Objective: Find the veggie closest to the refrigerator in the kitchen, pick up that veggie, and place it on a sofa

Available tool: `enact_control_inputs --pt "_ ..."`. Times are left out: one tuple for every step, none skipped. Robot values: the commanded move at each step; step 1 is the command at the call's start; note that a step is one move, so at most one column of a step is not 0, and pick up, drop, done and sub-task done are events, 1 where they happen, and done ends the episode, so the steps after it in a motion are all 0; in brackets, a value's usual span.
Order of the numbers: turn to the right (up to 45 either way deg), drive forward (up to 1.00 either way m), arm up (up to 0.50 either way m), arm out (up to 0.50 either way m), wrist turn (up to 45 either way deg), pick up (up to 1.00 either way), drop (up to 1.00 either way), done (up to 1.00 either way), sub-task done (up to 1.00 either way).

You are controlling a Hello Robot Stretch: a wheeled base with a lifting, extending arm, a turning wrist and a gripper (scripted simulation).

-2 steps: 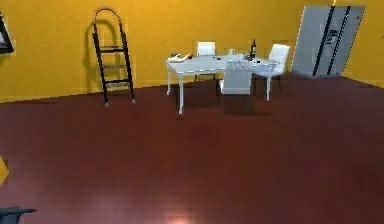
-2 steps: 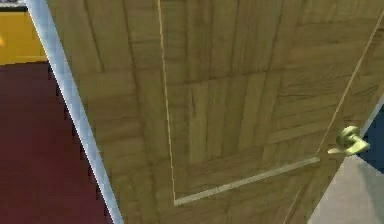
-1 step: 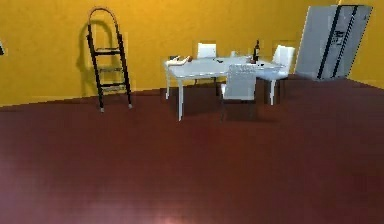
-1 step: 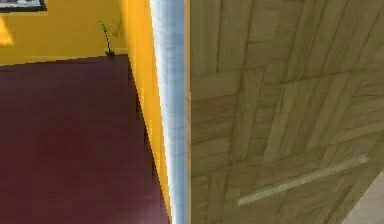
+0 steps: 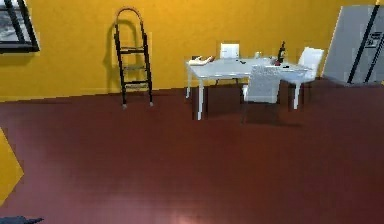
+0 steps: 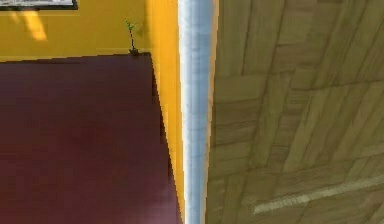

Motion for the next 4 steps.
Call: enact_control_inputs --pt "0.0 0.40 0.00 0.00 0.0 0.00 0.00 0.00 0.00" --pt "45.0 0.00 0.00 0.00 0.0 0.00 0.00 0.00 0.00" --pt "0.0 1.00 0.00 0.00 0.0 0.00 0.00 0.00 0.00" --pt "0.0 1.00 0.00 0.00 0.0 0.00 0.00 0.00 0.00"
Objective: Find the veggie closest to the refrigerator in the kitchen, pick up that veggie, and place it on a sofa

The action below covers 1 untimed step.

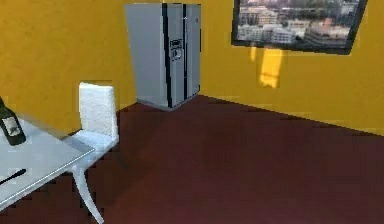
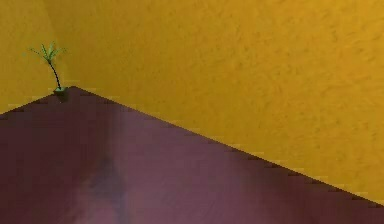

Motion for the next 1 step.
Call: enact_control_inputs --pt "3.0 0.00 0.00 0.00 0.0 0.00 0.00 0.00 0.00"
